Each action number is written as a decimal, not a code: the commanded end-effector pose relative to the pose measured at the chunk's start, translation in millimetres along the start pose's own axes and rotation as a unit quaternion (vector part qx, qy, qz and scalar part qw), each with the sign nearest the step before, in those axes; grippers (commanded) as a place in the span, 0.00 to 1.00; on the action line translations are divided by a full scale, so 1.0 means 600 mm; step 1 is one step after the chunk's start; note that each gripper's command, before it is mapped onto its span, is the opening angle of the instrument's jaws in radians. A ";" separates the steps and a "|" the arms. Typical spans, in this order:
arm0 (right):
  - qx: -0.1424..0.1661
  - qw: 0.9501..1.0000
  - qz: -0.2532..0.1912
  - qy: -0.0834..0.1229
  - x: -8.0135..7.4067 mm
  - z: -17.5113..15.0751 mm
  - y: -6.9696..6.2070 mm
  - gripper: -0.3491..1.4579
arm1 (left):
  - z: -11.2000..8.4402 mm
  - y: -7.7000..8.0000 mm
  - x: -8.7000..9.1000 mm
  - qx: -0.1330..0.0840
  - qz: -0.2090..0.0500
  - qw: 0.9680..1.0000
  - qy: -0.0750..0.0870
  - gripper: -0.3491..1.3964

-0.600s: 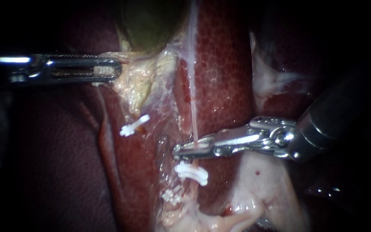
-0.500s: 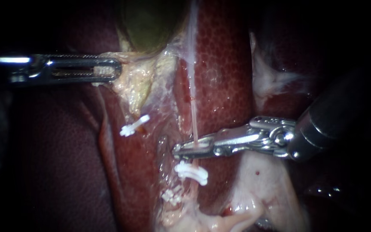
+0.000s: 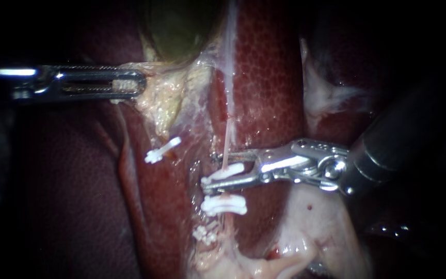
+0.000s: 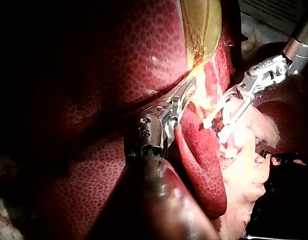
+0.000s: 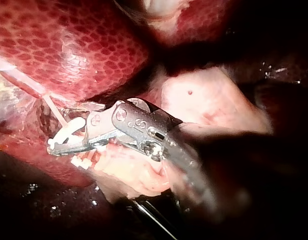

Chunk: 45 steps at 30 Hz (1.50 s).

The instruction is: Going back third clip right tube

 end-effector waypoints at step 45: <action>0.023 0.988 -0.148 0.027 0.0124 -0.0240 -0.0085 0.52 | 0.0026 -0.0002 0.0029 -0.003 0.004 1.000 -0.004 0.13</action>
